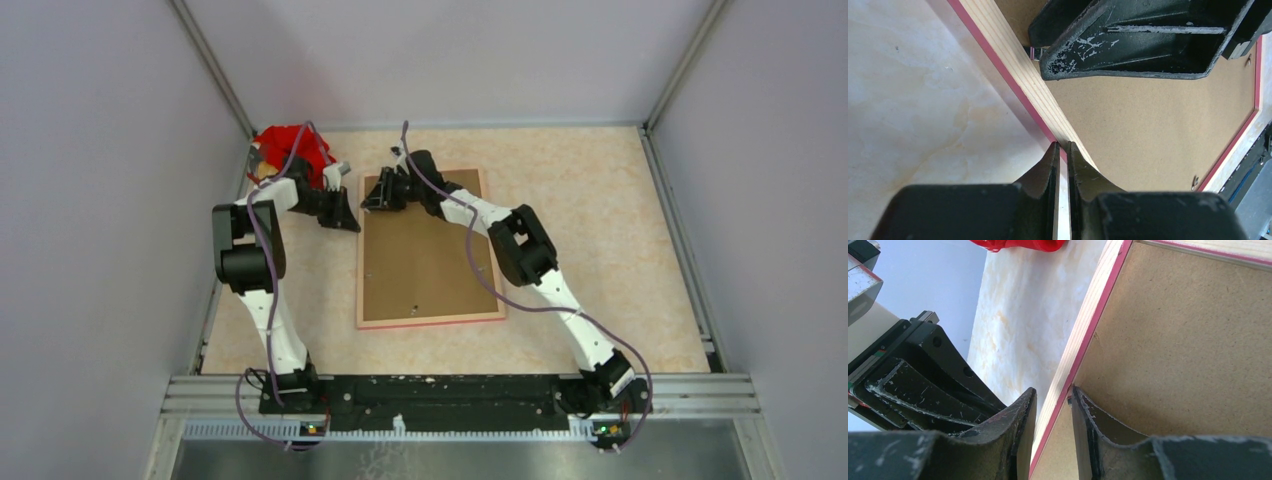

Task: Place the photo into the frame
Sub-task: Install the photo frame at the center of the board.

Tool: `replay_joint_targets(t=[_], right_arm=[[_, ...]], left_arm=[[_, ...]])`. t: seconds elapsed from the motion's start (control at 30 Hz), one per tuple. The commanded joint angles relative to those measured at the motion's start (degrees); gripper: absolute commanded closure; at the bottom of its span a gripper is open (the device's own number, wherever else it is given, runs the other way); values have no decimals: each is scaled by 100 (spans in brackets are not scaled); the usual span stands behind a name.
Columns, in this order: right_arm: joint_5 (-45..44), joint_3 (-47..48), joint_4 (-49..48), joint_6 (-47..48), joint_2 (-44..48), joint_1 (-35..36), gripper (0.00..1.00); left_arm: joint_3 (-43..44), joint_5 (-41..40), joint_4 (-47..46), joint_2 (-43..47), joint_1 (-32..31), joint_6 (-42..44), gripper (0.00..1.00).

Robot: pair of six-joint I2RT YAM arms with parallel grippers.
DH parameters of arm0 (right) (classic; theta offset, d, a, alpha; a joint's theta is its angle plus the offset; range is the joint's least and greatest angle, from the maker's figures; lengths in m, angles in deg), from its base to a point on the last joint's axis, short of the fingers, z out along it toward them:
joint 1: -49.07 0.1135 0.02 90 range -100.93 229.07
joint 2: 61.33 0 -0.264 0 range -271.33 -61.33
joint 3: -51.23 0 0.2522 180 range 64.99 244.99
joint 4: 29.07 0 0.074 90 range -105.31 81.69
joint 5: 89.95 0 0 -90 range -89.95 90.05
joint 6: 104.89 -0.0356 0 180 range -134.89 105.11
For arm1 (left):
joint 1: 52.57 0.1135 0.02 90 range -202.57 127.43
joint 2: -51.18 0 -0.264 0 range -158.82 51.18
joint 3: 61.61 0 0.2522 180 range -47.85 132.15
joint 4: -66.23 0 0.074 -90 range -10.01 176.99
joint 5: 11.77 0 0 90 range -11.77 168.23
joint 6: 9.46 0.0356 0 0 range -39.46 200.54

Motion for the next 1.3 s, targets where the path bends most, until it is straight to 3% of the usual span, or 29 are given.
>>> replay_joint_targets(t=[0.0,0.3,0.83,0.93,1.07,1.17,1.27], right_arm=[[129,130,314,112,-227,-25,67],[614,671,373,155,-538,-83,67],[923,839,485,328,-611,-110,67],[898,848,431,350,-567,-108,61],[607,1194,656,383,-266,-186,44],[352,1165,879,523,339,-358,35],[-36,474,1128,841,1222,-559,20]], left_arm=[[-95,-169,207,-133,-77,225,88],[-60,-168,231,-125,-74,225,88],[0,-152,261,-146,-77,209,87],[-23,-143,267,-142,-79,204,87],[28,-138,449,-89,-65,347,87],[164,-209,756,74,-32,590,84],[320,-340,1083,298,42,856,82]])
